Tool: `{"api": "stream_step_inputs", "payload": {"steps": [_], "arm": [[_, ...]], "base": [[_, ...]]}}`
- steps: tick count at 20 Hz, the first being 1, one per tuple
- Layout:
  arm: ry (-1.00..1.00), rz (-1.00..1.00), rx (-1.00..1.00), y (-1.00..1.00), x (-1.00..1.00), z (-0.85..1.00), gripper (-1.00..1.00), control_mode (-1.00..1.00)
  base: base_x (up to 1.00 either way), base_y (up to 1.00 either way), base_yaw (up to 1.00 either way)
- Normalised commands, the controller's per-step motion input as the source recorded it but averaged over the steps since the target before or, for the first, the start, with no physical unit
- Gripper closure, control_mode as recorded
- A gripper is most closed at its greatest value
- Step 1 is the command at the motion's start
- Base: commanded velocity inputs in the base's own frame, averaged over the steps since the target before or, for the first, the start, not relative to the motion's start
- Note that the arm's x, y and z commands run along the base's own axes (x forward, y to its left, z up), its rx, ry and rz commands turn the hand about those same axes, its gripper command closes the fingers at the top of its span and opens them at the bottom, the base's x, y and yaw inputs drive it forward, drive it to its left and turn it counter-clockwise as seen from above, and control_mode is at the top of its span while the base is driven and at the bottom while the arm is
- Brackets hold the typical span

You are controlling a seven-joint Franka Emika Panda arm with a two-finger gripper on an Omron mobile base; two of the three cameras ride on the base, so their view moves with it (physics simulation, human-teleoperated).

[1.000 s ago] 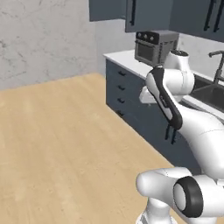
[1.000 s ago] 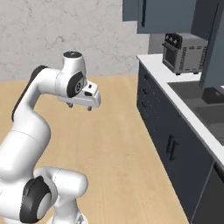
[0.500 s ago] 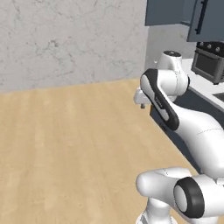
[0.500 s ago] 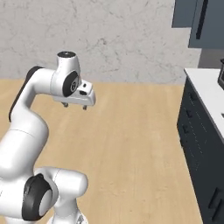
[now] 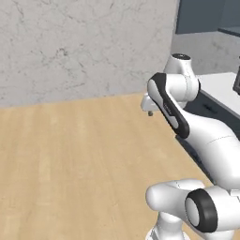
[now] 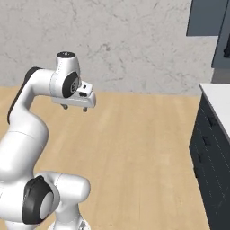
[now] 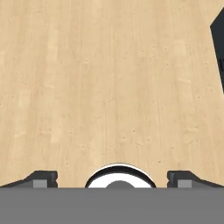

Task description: Gather all objects into one cabinet and sort the glasses and bowls to opposite sides.

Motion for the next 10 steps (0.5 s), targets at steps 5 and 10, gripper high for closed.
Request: {"api": "stream_step_inputs", "payload": {"steps": [5, 10], "arm": [[0.00, 0.00, 0.00, 0.00, 0.00, 0.00, -1.00, 1.00], [0.00, 0.00, 0.00, 0.00, 0.00, 0.00, -1.00, 1.00]], "base": [[1.00, 0.00, -0.01], [1.00, 0.00, -0.05]]}}
